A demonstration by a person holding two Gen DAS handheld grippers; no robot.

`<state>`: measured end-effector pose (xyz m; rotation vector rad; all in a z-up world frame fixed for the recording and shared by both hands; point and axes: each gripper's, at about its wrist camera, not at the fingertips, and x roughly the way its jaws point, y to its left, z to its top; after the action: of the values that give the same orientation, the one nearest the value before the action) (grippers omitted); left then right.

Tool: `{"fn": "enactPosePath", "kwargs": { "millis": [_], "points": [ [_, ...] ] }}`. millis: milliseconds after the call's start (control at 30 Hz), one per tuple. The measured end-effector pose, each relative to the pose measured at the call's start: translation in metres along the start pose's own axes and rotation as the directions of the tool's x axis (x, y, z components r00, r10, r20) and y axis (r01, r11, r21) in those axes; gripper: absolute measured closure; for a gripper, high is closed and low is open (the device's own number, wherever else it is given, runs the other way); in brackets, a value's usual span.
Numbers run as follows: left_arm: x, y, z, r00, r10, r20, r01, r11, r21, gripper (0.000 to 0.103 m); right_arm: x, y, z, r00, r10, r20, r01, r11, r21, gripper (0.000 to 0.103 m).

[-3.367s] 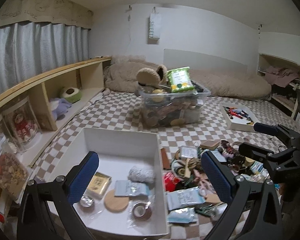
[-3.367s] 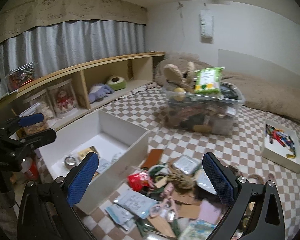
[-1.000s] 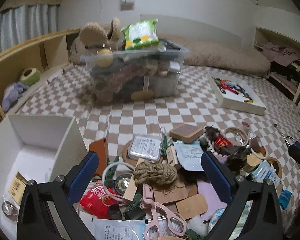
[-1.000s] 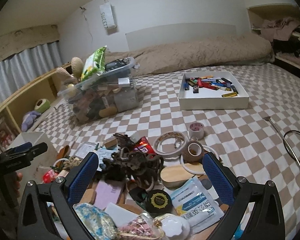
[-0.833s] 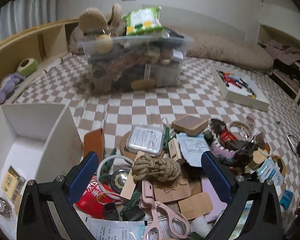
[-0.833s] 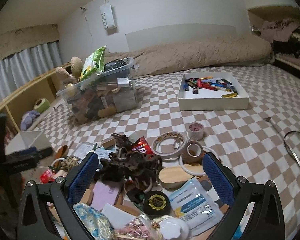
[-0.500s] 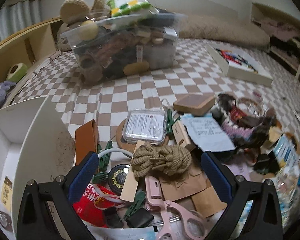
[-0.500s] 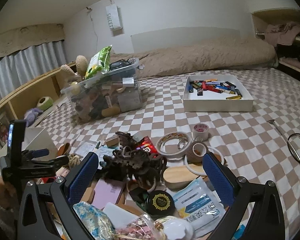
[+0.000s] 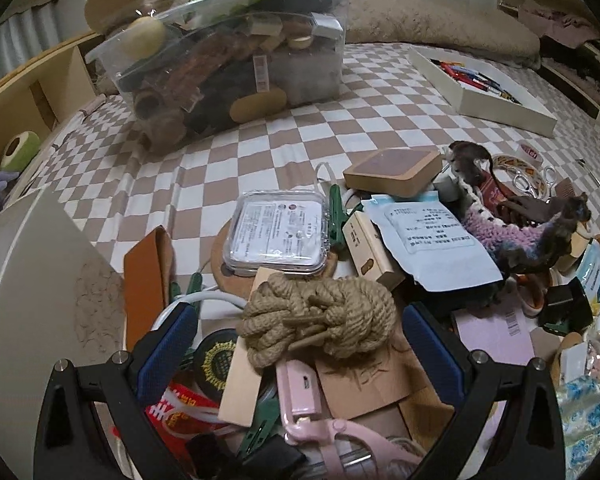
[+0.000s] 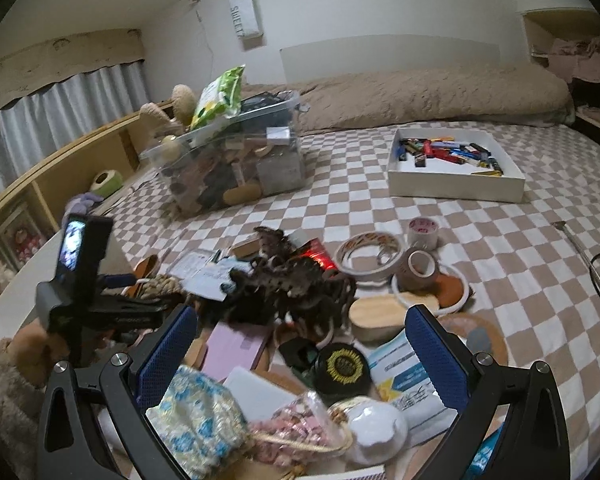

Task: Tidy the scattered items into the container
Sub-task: 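Lower the left gripper toward the jute rope ball while the right gripper approaches the floral pouch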

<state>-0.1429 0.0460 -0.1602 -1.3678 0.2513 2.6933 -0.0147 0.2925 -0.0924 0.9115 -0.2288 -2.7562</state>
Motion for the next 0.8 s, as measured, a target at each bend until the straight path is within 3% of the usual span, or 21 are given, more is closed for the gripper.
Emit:
{"fn": "enactPosePath", "kwargs": {
  "millis": [233,500,700,800],
  "points": [
    [0.009,0.011,-0.005,0.996,-0.078,-0.033,0.076,0.995,-0.068,0.002,-0.008,0.029,-0.02,0.999,0.018,0.03,-0.013,0.991,-0.136,0.0],
    [0.011,0.01,-0.005,0.992,-0.117,-0.045,0.111,0.987,-0.116,0.007,-0.022,0.06,-0.049,0.995,0.091,0.039,-0.076,0.957,-0.279,0.0],
    [0.012,0.01,-0.007,0.99,-0.134,-0.047,0.127,0.984,-0.125,0.009,-0.018,0.077,-0.059,0.995,0.098,0.02,-0.083,0.926,-0.368,0.0],
    [0.012,0.015,-0.006,0.991,-0.125,-0.043,0.118,0.983,-0.143,0.02,-0.01,0.08,-0.062,0.995,0.097,-0.017,-0.096,0.923,-0.372,0.0]
  ]
}}
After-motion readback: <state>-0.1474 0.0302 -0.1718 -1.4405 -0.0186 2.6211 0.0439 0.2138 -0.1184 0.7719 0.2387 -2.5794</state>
